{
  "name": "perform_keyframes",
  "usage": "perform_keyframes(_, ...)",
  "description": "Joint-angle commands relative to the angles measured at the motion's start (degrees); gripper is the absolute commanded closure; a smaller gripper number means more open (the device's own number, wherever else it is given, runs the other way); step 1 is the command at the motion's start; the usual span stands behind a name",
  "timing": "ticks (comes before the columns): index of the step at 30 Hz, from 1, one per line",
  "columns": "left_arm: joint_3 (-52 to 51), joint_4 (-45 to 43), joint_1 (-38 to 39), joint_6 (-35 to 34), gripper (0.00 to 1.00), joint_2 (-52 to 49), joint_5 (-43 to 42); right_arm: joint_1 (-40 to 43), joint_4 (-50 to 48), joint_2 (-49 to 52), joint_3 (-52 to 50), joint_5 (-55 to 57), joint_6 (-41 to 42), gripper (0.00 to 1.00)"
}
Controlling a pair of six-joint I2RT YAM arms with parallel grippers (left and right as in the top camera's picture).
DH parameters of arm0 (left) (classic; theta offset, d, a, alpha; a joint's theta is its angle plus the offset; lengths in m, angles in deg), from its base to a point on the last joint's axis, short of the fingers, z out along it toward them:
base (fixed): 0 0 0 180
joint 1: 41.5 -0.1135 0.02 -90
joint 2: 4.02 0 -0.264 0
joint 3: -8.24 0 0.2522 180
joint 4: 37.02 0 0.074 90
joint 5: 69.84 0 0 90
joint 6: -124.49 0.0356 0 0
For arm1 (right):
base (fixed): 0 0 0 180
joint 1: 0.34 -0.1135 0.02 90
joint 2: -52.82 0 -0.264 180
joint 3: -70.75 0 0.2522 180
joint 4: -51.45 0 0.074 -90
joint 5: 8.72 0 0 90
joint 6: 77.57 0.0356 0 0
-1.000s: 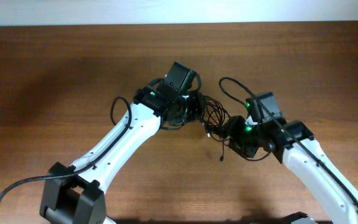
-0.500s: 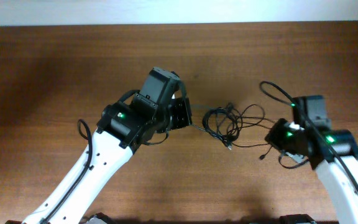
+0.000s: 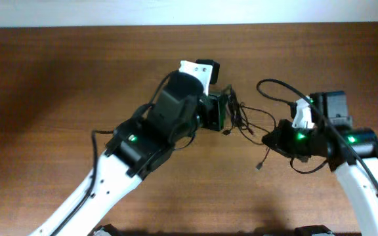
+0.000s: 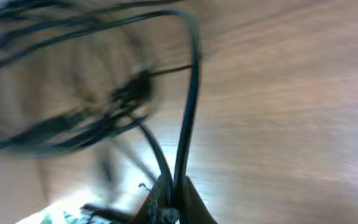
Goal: Untangle cables
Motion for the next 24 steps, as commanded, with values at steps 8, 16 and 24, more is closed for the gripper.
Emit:
perform_keyframes(8, 0.81, -0.35, 0.09, 3.61, 1.00, 3.80, 1.97, 4.20, 1.77, 1.95, 4.98, -14.97, -22.34, 0.01)
perform_keyframes(16, 0.81, -1.51, -0.09, -10.62, 1.00, 4.70, 3.72, -4.17, -9.60, 7.56, 4.92, -14.29, -48.30, 0.18)
perform_keyframes(24, 0.81, 0.11, -0.09, -10.25, 1.00, 9.07, 3.67, -7.43, -24.81, 17.14, 4.94, -7.50, -51.91, 0.33)
